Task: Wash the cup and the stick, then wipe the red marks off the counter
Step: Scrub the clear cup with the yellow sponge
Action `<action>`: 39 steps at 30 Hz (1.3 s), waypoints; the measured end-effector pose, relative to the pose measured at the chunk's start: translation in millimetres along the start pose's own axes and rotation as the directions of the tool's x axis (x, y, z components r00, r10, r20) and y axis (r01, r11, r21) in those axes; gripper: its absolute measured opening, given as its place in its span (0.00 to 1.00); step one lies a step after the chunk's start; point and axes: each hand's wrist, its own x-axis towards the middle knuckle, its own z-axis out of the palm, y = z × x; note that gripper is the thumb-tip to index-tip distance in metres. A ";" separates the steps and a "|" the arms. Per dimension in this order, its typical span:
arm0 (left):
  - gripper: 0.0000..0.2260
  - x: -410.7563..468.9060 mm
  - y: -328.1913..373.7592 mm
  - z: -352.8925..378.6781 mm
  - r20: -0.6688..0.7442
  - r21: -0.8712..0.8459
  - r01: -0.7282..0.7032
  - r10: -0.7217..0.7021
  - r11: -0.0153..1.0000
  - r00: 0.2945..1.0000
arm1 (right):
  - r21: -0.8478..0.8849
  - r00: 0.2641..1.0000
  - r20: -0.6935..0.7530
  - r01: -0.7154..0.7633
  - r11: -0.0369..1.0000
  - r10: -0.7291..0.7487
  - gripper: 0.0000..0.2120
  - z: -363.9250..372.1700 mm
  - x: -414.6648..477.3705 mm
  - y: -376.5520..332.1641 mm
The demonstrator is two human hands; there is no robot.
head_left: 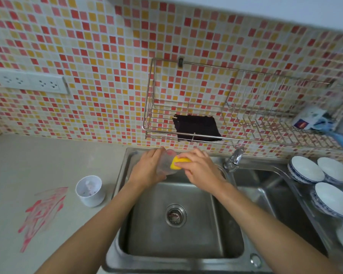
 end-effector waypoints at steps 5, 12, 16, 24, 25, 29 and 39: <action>0.37 8.3 4.0 11.5 0.006 0.064 -0.077 0.077 0.995 0.997 | 0.225 0.990 0.128 -0.089 0.970 0.061 0.15 1.9 -17.6 2.0; 0.37 15.7 0.7 20.5 0.088 0.038 -0.106 0.102 0.994 0.991 | 0.079 0.991 0.114 0.055 0.995 -0.064 0.14 10.7 -28.5 25.9; 0.38 14.0 3.7 20.6 0.134 -0.106 -0.085 0.099 0.991 0.986 | 0.098 0.995 0.064 0.067 0.993 -0.073 0.10 12.8 -28.0 27.2; 0.36 -2.4 20.0 50.1 0.078 -0.232 -0.032 0.052 0.972 0.996 | 0.142 0.994 0.051 0.091 0.986 -0.099 0.09 8.2 -16.3 20.6; 0.36 -3.0 17.3 50.0 0.075 -0.243 -0.016 0.035 0.970 0.997 | 0.133 0.996 0.048 0.066 0.989 -0.073 0.09 6.0 -17.6 26.9; 0.36 -1.5 7.5 42.6 0.103 -0.240 0.003 0.022 0.971 0.994 | 0.130 0.995 0.085 0.043 0.991 -0.055 0.11 1.0 -25.3 38.9; 0.36 4.8 2.9 34.6 0.104 -0.321 -0.015 0.051 0.947 0.993 | 0.098 0.993 0.005 0.113 0.989 -0.114 0.10 8.9 -23.6 26.2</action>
